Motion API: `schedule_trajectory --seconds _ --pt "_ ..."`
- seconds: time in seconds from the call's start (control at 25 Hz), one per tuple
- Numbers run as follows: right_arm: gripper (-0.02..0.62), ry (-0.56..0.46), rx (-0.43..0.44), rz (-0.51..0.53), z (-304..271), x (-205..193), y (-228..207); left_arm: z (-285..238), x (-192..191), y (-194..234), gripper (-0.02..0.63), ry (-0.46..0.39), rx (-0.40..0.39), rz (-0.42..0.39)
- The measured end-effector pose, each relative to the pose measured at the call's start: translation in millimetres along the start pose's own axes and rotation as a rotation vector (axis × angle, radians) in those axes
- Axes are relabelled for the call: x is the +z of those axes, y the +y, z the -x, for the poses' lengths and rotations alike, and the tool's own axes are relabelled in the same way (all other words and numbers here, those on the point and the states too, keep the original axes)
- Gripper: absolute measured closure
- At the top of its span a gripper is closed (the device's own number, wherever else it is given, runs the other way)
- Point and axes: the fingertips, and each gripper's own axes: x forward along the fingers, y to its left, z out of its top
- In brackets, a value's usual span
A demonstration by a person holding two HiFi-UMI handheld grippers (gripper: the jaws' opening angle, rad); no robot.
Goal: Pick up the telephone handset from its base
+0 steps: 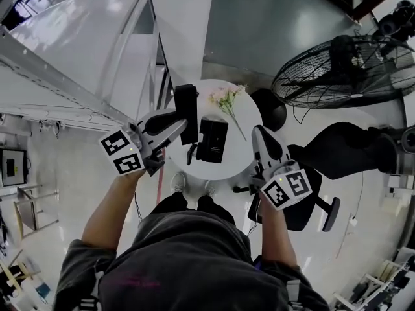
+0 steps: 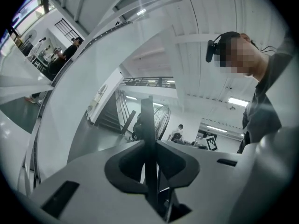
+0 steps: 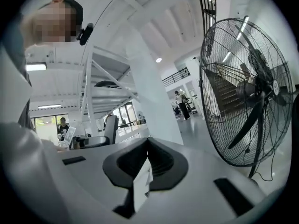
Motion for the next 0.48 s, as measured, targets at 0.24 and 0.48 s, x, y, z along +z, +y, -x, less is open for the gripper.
schedule_trajectory --seconds 0.24,0.48 --pt "0.583 -0.039 0.016 0.05 1.4 22.4 12.4 9.8 26.8 -14.2 0.526 -0.04 0.003 -0.058" --pt "0.583 -0.07 0.031 0.063 6.1 38.6 14.5 15.1 38.3 -17.0 0.526 -0.072 0.017 -0.066"
